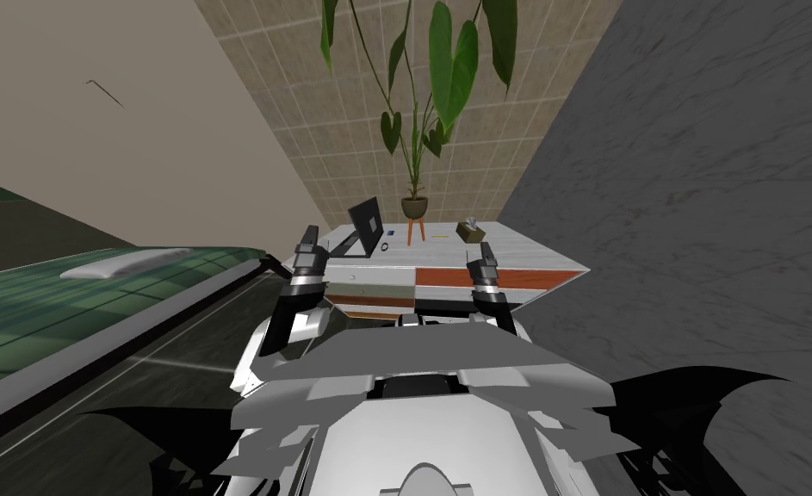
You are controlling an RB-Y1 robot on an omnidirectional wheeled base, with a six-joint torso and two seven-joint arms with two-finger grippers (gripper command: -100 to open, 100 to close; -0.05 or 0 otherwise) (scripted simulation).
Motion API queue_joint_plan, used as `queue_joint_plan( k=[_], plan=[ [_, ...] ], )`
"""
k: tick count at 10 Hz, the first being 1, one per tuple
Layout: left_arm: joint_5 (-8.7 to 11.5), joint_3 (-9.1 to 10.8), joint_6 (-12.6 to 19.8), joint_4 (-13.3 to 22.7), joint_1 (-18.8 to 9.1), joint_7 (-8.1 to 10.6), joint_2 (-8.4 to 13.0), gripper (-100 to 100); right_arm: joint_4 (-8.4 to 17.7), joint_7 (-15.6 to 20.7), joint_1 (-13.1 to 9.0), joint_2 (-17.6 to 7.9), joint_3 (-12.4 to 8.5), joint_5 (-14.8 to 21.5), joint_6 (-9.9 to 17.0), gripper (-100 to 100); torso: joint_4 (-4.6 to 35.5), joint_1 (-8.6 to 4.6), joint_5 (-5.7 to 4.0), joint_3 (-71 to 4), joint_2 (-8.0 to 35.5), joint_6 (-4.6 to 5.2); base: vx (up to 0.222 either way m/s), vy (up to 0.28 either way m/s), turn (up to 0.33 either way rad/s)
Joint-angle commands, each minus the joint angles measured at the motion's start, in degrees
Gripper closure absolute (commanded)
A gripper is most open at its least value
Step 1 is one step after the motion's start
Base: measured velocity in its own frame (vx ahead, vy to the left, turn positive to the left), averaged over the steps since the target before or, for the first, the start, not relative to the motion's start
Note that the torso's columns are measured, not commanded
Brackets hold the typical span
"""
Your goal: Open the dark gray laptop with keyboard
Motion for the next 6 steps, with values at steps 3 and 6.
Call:
queue_joint_plan(
  k=[3, 6],
  plan=[
    [1.0, 1.47, 5.5, -0.5, -1.4, 0.4, 1.5, -100, 0.0, 0.0, 0.0, 0.0, 0.0, 0.0, 0.0, 0, 0.0, -0.03, -0.01, 0.0, 0.0, 0.01, 0.003, -0.027, -0.017],
    [2.0, 2.98, 10.5, -0.9, -2.8, 0.84, 2.9, -100, 0.0, 0.0, 0.0, 0.0, 0.0, 0.0, 0.0, 0, 0.0, -0.01, 0.0, 0.0, 0.0, 0.0, 0.002, -0.029, -0.028]
  ],
)
